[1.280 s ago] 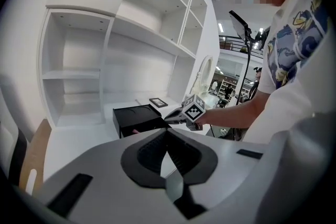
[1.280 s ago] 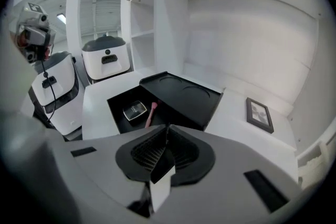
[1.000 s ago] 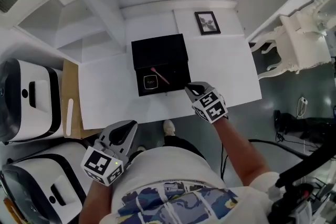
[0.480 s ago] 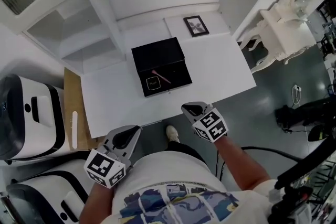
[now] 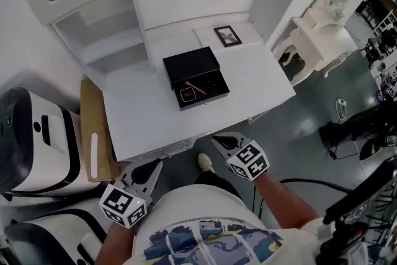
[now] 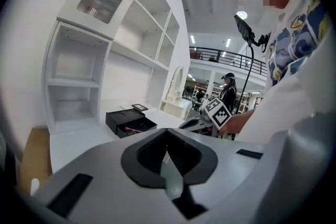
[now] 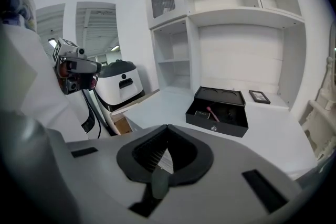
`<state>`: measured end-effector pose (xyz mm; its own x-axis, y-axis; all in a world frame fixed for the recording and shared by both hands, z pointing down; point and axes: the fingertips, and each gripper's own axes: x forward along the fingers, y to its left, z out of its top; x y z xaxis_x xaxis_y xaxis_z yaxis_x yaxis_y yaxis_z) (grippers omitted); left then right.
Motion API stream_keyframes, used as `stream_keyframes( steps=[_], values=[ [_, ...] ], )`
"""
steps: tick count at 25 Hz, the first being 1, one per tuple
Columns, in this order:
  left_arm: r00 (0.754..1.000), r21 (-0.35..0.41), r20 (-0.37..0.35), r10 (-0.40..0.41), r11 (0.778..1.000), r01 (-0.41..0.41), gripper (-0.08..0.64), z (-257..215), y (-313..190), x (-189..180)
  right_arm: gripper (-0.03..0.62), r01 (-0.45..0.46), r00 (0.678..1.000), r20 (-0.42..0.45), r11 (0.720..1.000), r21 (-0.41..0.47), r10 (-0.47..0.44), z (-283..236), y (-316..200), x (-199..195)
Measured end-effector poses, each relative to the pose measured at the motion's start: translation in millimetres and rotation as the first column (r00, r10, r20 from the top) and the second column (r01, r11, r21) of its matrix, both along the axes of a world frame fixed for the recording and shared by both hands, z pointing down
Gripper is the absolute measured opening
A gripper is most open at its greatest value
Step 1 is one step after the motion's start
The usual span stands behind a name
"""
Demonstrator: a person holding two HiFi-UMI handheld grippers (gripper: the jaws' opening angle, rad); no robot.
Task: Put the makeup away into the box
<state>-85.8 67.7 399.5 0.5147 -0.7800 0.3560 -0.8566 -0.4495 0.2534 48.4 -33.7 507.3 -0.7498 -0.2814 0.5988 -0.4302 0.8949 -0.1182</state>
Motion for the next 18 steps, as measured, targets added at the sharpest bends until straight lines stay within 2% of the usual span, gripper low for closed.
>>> stream_keyframes(
  steps=[10, 18],
  values=[
    [0.999, -0.029, -0.031, 0.040, 0.999, -0.041, 0.014, 16.3, 79.4, -11.8, 0.025, -0.043, 0.999, 0.029, 0.999, 0.029, 0.042, -16.0, 88.0, -12.7],
    [0.998, -0.016, -0.056, 0.035, 0.999, -0.036, 0.014, 19.4, 103.3, -11.3, 0.025, -0.053, 0.998, 0.039, 0.997, 0.050, 0.051, -27.8, 117.9, -5.0]
  ],
)
